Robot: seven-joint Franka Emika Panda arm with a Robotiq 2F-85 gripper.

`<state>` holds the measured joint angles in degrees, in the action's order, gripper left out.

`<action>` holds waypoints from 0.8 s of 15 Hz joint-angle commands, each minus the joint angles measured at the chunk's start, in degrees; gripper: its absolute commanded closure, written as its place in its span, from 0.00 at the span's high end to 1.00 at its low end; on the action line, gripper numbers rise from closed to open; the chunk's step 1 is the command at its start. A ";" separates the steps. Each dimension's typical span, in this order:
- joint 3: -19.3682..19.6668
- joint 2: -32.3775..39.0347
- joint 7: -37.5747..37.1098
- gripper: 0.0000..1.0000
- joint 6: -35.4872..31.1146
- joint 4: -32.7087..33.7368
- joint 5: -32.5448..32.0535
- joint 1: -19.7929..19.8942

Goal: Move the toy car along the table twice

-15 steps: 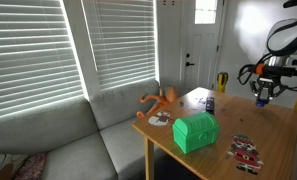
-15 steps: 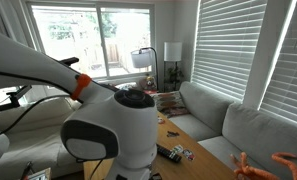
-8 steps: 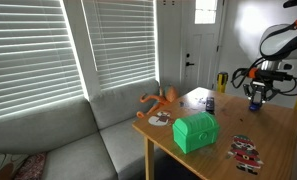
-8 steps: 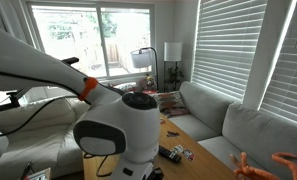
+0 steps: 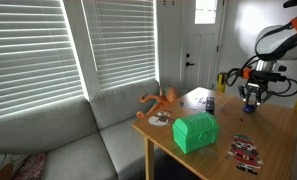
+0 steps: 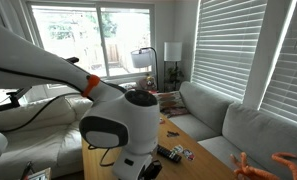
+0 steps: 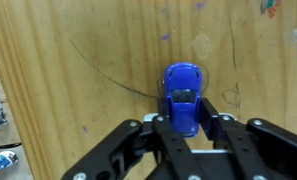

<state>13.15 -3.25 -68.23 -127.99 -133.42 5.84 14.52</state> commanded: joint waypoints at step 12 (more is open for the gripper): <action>-6.74 1.55 -18.52 0.10 -0.69 -0.01 -1.24 -6.18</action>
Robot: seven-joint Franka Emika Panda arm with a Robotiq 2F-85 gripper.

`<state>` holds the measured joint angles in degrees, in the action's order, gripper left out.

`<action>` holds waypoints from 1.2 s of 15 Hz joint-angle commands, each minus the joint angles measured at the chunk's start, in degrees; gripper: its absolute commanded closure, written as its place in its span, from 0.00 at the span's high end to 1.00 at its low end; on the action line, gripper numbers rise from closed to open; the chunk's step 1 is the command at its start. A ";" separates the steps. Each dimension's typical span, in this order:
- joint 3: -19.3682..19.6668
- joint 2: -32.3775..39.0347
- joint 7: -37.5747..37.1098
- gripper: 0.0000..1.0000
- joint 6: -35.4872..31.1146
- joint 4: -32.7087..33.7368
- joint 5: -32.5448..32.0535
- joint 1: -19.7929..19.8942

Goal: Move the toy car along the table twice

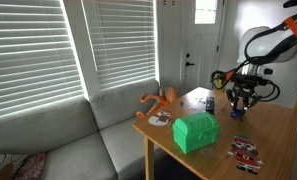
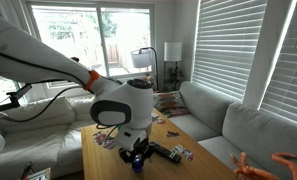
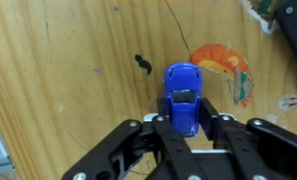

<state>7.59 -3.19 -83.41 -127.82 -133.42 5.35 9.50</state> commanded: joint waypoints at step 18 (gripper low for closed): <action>-6.23 4.08 -7.51 0.10 0.20 3.13 -2.14 -6.51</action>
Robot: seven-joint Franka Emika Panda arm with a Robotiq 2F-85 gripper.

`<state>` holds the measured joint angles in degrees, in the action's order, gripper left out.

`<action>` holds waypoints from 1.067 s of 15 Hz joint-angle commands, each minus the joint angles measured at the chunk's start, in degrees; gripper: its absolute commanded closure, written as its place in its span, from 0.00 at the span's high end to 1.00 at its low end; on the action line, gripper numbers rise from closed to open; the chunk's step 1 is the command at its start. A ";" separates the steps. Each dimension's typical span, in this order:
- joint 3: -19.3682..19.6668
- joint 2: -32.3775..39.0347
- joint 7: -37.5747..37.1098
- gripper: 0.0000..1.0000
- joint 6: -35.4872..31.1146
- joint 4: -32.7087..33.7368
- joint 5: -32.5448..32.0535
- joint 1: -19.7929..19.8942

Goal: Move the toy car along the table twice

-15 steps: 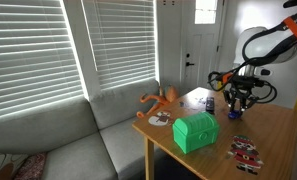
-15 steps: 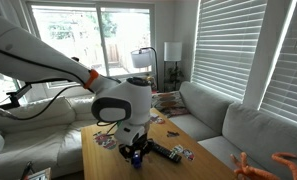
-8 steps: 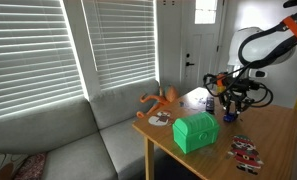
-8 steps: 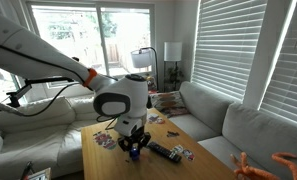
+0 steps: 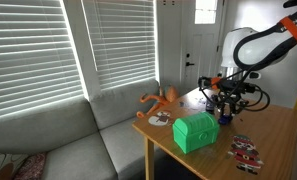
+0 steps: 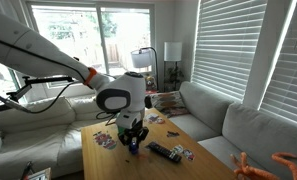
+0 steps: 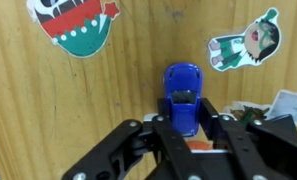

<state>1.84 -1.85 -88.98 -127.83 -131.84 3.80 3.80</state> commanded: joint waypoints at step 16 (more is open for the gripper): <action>3.37 2.67 2.08 0.10 1.99 1.77 -1.07 1.90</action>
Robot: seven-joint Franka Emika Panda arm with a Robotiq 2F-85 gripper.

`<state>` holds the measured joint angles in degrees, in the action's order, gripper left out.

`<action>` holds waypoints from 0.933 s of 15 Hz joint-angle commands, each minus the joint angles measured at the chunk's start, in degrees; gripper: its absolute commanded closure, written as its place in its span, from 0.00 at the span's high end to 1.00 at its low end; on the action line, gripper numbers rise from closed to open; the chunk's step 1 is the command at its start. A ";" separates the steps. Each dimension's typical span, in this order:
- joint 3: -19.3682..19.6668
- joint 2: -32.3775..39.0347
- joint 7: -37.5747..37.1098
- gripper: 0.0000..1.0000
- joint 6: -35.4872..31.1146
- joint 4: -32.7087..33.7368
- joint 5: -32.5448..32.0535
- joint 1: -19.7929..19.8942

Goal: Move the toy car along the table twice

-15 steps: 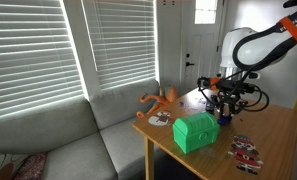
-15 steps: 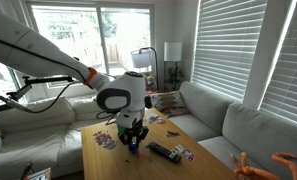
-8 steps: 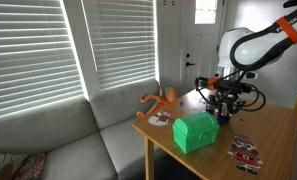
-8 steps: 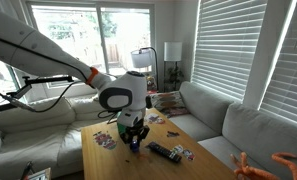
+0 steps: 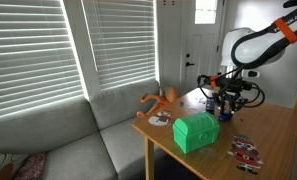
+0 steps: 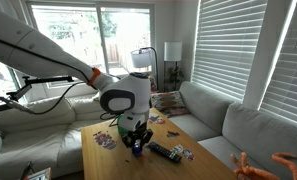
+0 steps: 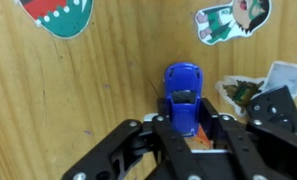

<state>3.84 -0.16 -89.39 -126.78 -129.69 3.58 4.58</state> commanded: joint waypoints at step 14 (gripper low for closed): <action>8.90 -0.08 17.44 0.10 2.69 -0.34 -5.87 8.23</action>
<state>11.60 -0.41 -75.11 -125.25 -129.67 -1.17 11.61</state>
